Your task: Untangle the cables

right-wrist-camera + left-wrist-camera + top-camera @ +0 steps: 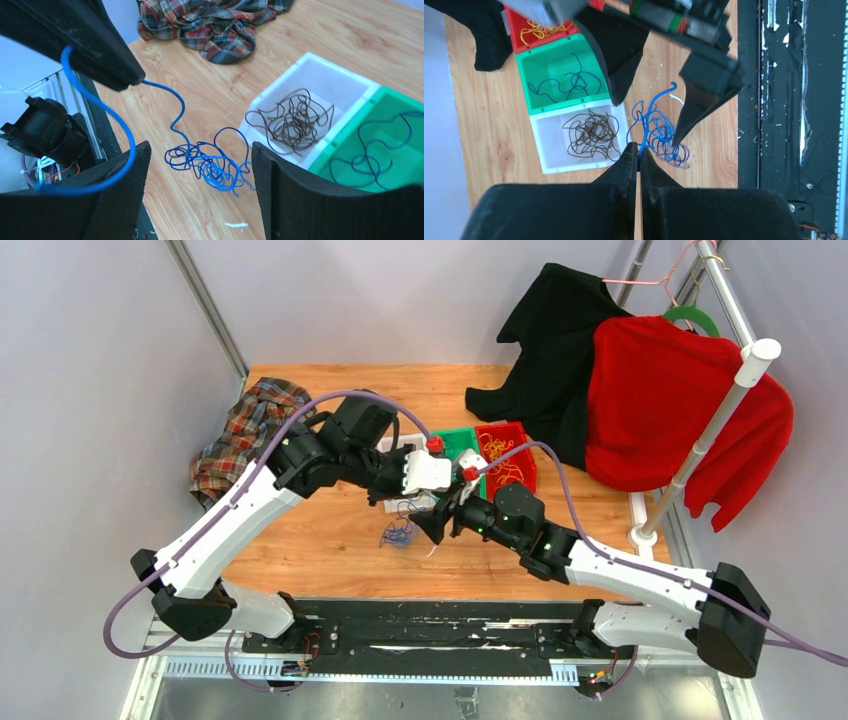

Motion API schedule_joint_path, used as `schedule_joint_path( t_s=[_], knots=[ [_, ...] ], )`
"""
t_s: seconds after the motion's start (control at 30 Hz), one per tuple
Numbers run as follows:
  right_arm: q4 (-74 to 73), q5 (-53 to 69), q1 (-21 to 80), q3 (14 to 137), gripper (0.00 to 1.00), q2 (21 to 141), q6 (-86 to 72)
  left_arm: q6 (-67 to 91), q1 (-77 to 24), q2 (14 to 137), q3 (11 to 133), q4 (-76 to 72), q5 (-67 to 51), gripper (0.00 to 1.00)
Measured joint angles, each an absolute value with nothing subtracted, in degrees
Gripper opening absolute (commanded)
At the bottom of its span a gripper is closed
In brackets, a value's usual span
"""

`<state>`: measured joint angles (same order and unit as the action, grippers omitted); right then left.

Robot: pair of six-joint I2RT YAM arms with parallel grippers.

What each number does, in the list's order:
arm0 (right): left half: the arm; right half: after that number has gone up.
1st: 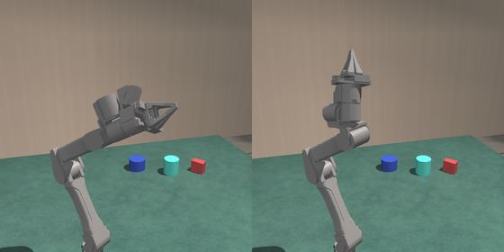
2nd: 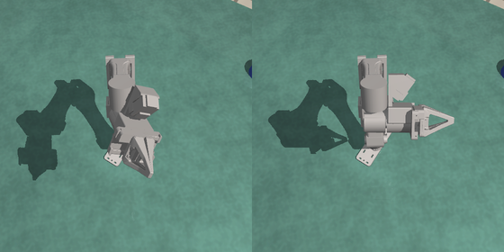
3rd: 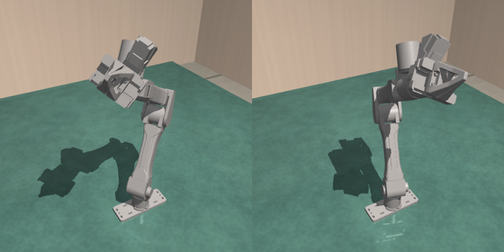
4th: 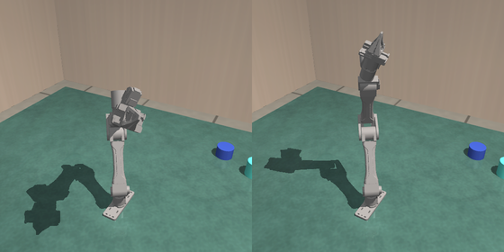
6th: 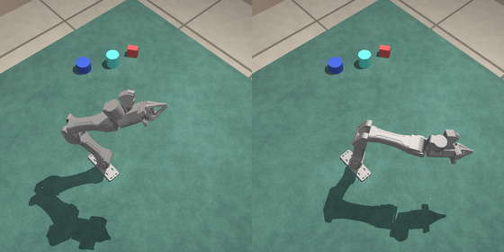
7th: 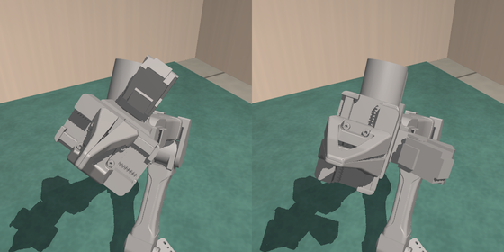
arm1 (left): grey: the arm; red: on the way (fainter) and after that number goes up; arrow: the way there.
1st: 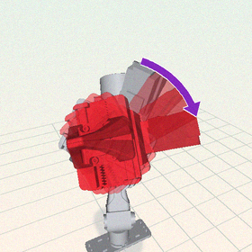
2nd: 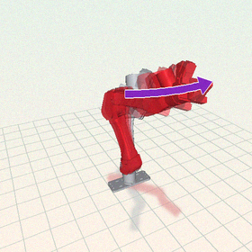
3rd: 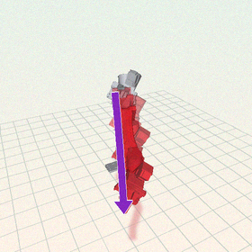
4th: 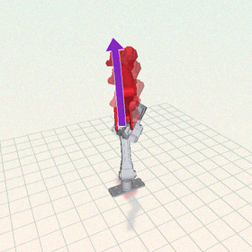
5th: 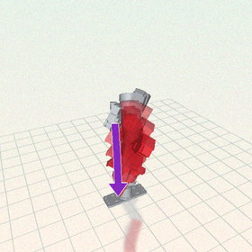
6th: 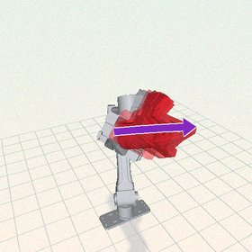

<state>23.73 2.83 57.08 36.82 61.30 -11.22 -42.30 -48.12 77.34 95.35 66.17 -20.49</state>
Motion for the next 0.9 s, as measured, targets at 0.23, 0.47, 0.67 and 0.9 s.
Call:
schedule_joint_path(
  t_s=[0.23, 0.47, 0.67, 0.9],
  knots=[
    [30.55, 2.79, 58.02, 42.22, 0.57, 69.21, -10.50, -39.86, -48.12, 77.45, 100.88, 69.19, -21.85, 0.00],
    [37.10, 1.93, 58.04, 43.24, 0.36, 77.60, -12.60, -38.26, -48.12, 77.54, 110.78, 70.98, -22.90, 0.00],
    [42.61, 0.36, 58.04, 36.53, 0.36, 80.75, -16.53, -38.20, -48.14, 78.24, 121.99, 71.85, -21.06, 0.00],
    [44.77, -4.56, 58.41, 26.59, 0.37, 82.06, -18.98, -39.05, -48.14, 82.76, 138.34, 70.46, -14.22, 0.00]
  ],
)
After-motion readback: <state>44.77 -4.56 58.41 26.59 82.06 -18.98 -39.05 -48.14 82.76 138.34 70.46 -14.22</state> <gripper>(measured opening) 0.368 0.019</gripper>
